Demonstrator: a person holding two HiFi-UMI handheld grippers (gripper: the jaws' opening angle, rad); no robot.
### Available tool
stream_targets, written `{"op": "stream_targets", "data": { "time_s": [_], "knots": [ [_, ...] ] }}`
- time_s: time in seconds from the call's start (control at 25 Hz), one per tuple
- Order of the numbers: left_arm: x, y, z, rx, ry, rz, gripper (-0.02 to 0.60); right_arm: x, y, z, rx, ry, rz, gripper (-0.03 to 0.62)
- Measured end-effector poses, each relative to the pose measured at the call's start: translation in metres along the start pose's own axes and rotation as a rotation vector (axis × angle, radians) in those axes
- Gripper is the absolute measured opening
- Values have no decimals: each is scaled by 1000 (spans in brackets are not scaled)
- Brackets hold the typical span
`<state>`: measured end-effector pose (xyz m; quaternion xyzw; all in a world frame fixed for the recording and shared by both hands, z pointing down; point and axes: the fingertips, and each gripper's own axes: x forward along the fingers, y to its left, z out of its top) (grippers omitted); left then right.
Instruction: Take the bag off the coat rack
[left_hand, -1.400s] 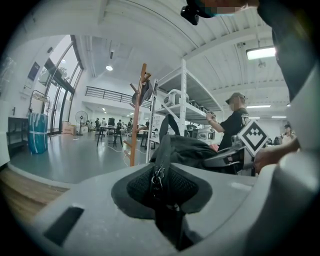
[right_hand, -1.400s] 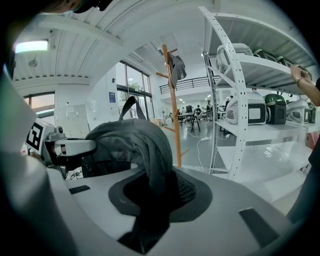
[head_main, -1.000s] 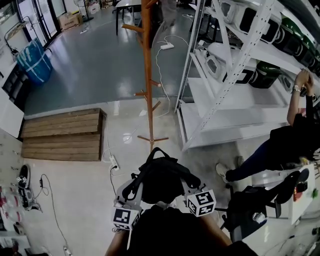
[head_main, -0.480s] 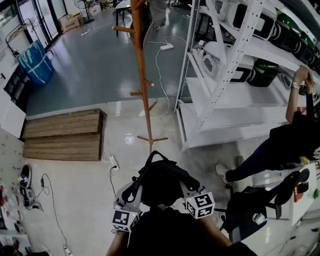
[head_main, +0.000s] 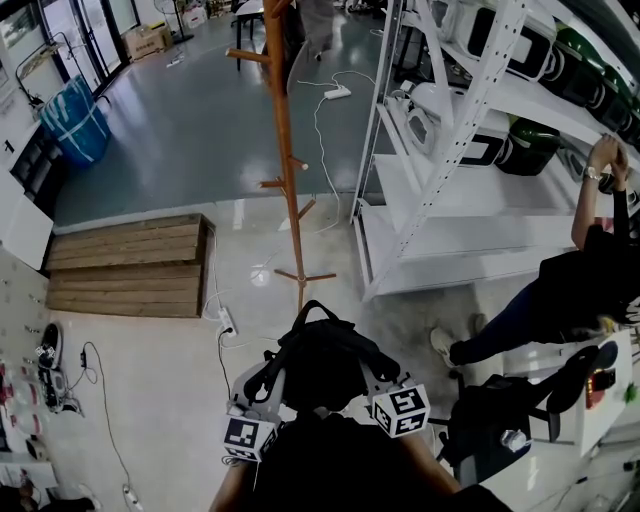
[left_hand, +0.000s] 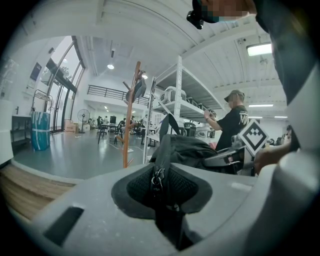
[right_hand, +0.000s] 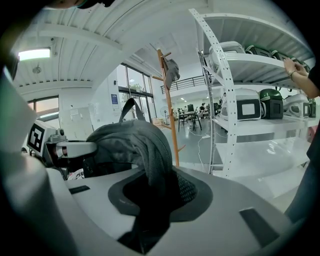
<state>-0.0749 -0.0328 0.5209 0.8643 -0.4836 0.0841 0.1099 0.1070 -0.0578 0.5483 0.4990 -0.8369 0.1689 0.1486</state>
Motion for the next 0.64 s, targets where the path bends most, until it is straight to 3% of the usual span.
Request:
{"op": "stream_targets", "data": {
  "time_s": [0.64],
  "knots": [
    [10, -8, -2, -15, 11, -3, 75, -1, -13, -4, 3, 8, 3, 89]
  ]
}}
